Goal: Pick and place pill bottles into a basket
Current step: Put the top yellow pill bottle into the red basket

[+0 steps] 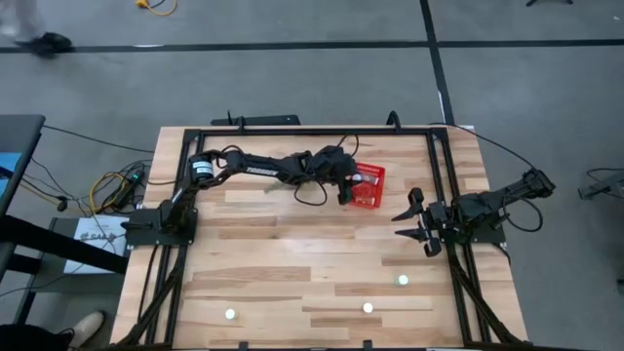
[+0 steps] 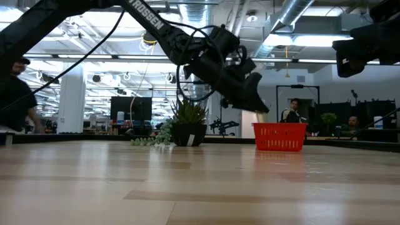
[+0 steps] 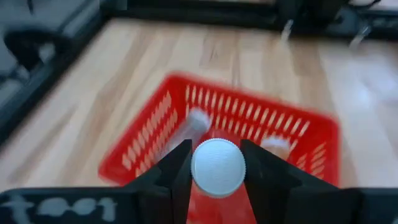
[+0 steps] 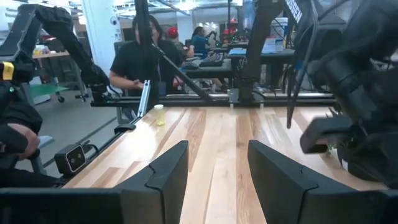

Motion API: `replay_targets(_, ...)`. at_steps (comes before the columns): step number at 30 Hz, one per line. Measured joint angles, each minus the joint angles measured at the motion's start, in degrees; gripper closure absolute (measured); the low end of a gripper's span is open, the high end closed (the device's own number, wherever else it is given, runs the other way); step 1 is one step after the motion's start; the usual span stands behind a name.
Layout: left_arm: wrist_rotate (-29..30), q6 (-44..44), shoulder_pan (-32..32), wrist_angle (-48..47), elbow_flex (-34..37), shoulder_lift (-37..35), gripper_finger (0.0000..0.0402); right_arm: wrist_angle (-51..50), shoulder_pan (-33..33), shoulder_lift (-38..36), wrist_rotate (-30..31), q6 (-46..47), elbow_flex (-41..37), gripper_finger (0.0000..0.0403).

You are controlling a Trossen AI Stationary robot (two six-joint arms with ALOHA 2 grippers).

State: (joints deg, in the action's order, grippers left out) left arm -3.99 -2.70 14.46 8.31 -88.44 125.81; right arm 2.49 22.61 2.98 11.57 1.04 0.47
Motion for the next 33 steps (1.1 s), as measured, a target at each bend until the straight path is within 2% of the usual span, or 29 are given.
replay_targets(33,-0.17,0.46,0.28,-0.86,0.04,0.01,0.0278,0.1,0.0,0.0,0.53,0.02,0.0,0.0244)
